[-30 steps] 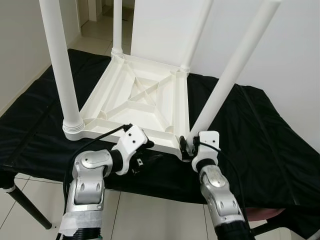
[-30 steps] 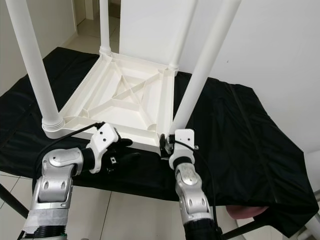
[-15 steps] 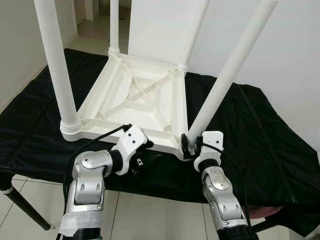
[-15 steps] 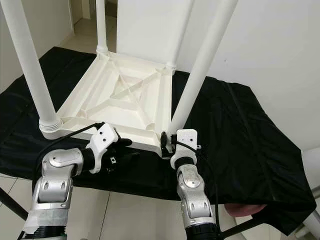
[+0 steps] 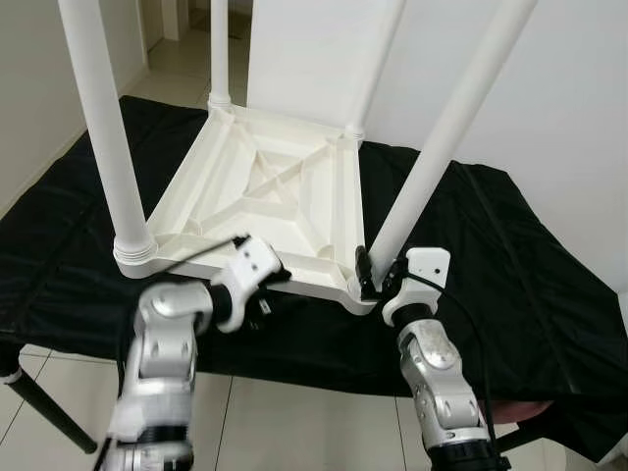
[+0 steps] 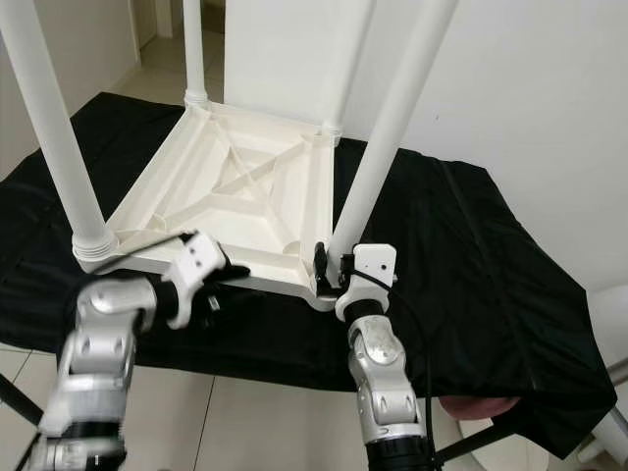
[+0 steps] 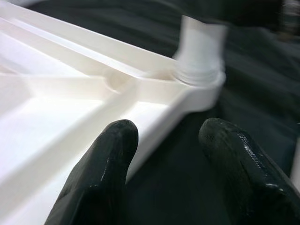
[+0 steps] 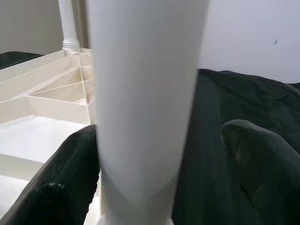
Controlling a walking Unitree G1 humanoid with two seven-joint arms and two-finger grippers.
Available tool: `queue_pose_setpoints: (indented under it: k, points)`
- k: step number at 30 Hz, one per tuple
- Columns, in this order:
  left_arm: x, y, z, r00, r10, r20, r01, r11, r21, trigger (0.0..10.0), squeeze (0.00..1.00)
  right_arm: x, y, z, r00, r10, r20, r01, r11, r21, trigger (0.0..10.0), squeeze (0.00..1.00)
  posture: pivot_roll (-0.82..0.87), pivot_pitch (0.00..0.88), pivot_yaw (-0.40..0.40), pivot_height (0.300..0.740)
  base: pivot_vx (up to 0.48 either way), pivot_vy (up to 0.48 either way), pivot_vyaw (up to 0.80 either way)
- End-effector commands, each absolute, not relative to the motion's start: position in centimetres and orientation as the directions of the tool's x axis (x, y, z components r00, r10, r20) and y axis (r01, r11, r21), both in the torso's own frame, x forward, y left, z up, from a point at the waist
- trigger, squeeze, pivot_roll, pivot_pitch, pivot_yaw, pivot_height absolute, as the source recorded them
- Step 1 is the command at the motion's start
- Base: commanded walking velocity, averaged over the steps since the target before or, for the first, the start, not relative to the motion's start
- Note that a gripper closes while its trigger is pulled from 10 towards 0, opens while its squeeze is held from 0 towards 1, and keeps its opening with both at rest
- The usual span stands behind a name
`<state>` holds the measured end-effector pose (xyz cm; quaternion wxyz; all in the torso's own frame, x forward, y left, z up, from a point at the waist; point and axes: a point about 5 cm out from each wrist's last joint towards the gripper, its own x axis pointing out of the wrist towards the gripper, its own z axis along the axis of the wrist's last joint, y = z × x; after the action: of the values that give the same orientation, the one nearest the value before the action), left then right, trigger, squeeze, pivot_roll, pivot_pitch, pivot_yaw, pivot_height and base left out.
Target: Building children table
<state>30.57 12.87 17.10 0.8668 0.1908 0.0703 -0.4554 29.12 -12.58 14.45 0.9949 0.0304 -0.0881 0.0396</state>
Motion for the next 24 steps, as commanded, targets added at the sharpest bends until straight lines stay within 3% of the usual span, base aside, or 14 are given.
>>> queue_pose_setpoints:
  k: [1,6,12,24]
  points:
    - [32.8,14.6,17.5,0.862,-0.475,-0.175,0.505,0.784,0.361,10.0,0.00,29.2,-13.3,14.9,0.977,0.060,0.203,-0.070,0.997,0.043,10.0,0.00,0.06,0.000,-0.147,0.740,0.000,0.000,0.00]
    - [33.8,15.6,18.4,0.907,-0.399,-0.133,0.419,0.828,0.373,10.0,0.00,29.2,-13.9,14.8,0.978,0.024,0.206,-0.036,0.998,0.055,10.0,0.00,0.06,0.000,-0.140,0.740,0.000,0.000,0.00]
    - [34.0,15.7,18.0,0.912,-0.384,-0.142,0.408,0.833,0.372,10.0,0.00,29.2,-13.9,14.6,0.980,0.015,0.200,-0.027,0.998,0.060,10.0,0.00,0.06,0.000,-0.140,0.740,0.000,0.000,0.00]
    - [33.4,14.8,16.5,0.795,-0.570,-0.207,0.595,0.668,0.447,10.0,0.00,30.2,-15.1,15.0,0.978,-0.005,0.207,0.000,1.000,0.026,10.0,0.00,0.05,0.000,-0.145,0.740,0.000,0.000,0.00]
